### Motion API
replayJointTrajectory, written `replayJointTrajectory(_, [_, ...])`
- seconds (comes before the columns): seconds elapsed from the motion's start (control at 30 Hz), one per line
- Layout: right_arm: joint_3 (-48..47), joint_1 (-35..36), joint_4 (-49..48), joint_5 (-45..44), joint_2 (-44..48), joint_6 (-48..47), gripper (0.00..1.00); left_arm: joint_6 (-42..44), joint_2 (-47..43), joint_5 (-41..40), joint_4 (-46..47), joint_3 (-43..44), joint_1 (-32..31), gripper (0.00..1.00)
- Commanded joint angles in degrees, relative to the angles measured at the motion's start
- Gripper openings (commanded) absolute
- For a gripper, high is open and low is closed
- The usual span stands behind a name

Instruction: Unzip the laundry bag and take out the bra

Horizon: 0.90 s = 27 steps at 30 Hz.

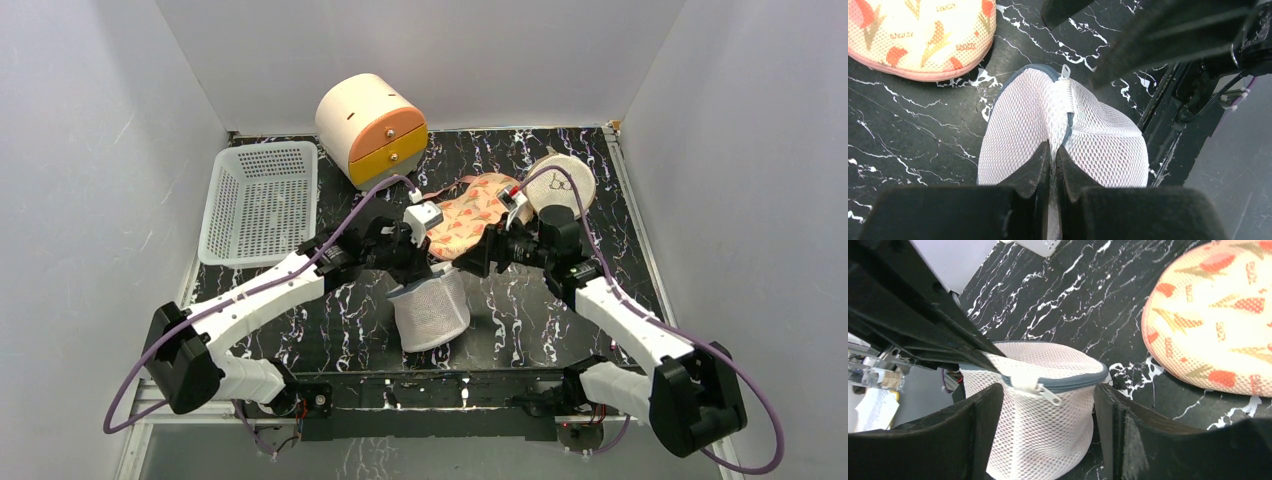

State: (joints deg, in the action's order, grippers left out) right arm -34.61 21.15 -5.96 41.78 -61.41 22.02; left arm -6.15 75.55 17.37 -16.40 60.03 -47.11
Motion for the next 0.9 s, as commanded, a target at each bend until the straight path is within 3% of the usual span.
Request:
replayJointTrajectory(0.0, [-2.2,-5.0,-2.4,8.6,-4.2,0.1,0.61,4.1,-4.3,2.6,5.7,-3.0,-0.3,0.0])
replayJointTrajectory(0.13, [-2.8,-8.3,-4.6,21.8,-9.1,1.2,0.47,4.5,-6.9,2.9,8.9,-6.8,-0.2,0.0])
replayJointTrajectory(0.3, [0.3,-7.7,-14.0,24.9,-8.5,7.2,0.54,5.3,-6.7,3.2,8.4,-6.6,-0.2,0.0])
replayJointTrajectory(0.43, [-0.2,-4.7,-14.3,24.7,-9.1,7.5,0.55,5.4,-6.0,4.9,8.5,-6.2,-0.2,0.0])
replayJointTrajectory(0.6, [-1.0,-2.9,-15.6,24.6,-11.1,8.6,0.34,5.3,-6.1,6.0,8.9,-6.3,0.0,0.0])
replayJointTrajectory(0.87, [1.3,-2.9,-19.4,24.3,-10.3,10.6,0.23,5.3,-7.3,6.1,9.0,-6.8,0.0,0.0])
